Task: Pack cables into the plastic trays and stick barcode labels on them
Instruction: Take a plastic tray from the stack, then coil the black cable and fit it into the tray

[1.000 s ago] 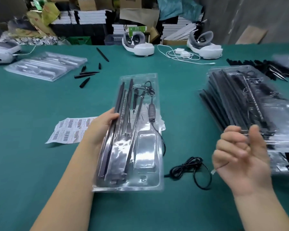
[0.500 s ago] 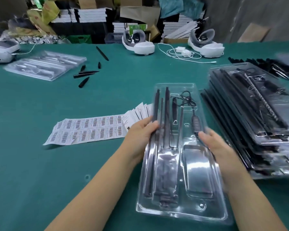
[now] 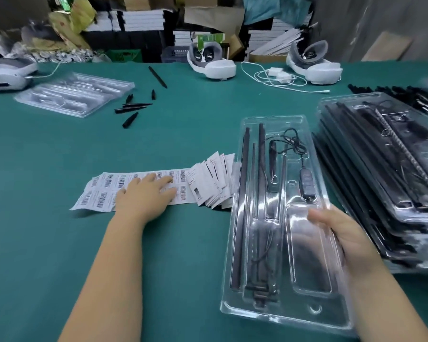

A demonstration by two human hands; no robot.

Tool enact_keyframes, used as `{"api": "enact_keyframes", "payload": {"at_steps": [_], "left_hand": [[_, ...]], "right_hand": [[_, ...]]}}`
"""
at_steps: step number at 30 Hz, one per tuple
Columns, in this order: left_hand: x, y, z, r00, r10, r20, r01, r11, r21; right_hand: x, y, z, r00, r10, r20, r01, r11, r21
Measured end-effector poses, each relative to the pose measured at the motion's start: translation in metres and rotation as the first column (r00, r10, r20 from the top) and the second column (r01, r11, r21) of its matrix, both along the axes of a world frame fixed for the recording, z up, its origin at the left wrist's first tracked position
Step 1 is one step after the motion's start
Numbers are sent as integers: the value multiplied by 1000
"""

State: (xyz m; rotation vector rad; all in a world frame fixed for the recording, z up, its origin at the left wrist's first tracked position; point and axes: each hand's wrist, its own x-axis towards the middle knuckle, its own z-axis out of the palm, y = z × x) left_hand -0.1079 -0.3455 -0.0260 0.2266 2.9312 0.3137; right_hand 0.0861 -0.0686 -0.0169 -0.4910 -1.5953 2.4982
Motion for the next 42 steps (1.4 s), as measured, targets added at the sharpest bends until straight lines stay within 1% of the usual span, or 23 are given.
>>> {"api": "enact_keyframes", "payload": {"at_steps": [2,6,8,10,12,14,18,20,24,26,27,28,29,30,31,32,33,34,35,36,38,39,42], "left_hand": [[2,2,2,1000,21,-6,-21,999,-44],[8,1,0,992,121,45,-115,986,-122],[11,-1,2,981,187,55,-177,972,-158],[17,-4,7,970,234,59,-218,955,-202],[21,-8,11,962,266,67,-245,942,-228],[24,-9,14,958,278,64,-253,932,-261],[25,-6,18,948,313,51,-286,912,-294],[24,-5,17,942,332,46,-304,903,-303],[17,-4,10,929,370,-31,-363,887,-286],[13,-3,8,913,398,-93,-408,877,-253],[11,-3,5,902,414,-121,-431,874,-224],[10,-2,2,889,431,-155,-455,872,-179],[9,-1,0,874,445,-196,-470,875,-112],[8,1,-1,863,442,-246,-461,887,-21],[8,4,-2,859,414,-302,-408,909,84],[7,8,-1,865,350,-359,-307,936,174],[8,13,0,879,251,-405,-171,960,223],[10,18,0,891,135,-434,-41,975,219],[13,24,-2,898,33,-438,46,985,169],[14,29,-4,908,-36,-418,86,991,101],[15,34,-10,934,-73,-349,83,997,12],[14,35,-12,940,-59,-337,68,998,13],[8,30,-14,925,14,-380,0,999,37]], "right_hand": [[-2,-5,9,1000,7,-8,-8,1000,-29],[-4,-6,29,999,-40,37,30,972,234],[-6,-5,38,999,-45,11,40,955,294],[-13,-6,46,998,-62,-9,62,965,254],[-23,-5,47,995,-95,-7,94,959,266],[-38,-5,47,998,-66,8,62,961,270],[-67,-2,37,1000,-16,24,16,1000,26],[-72,-6,24,1000,1,27,0,1000,-10],[-74,-14,-1,995,2,97,-8,998,60],[-75,-13,-6,990,-85,111,60,977,205],[-77,-11,-8,981,-161,111,107,917,384],[-77,-8,-9,966,-240,100,129,778,616],[-76,-5,-12,955,-285,84,104,585,804],[-74,-3,-14,951,-299,83,55,426,903],[-73,-2,-14,951,-295,96,8,334,943],[-73,-2,-15,952,-285,117,-31,289,957],[-74,-1,-14,953,-271,138,-65,262,963],[-75,0,-13,953,-254,163,-98,249,964],[-75,1,-12,952,-239,191,-128,257,958],[-75,3,-10,948,-233,215,-143,289,946],[-71,6,-6,939,-224,260,-170,356,919],[-68,7,-4,938,-208,278,-193,354,915],[-59,7,5,935,-141,326,-278,283,918]]}}
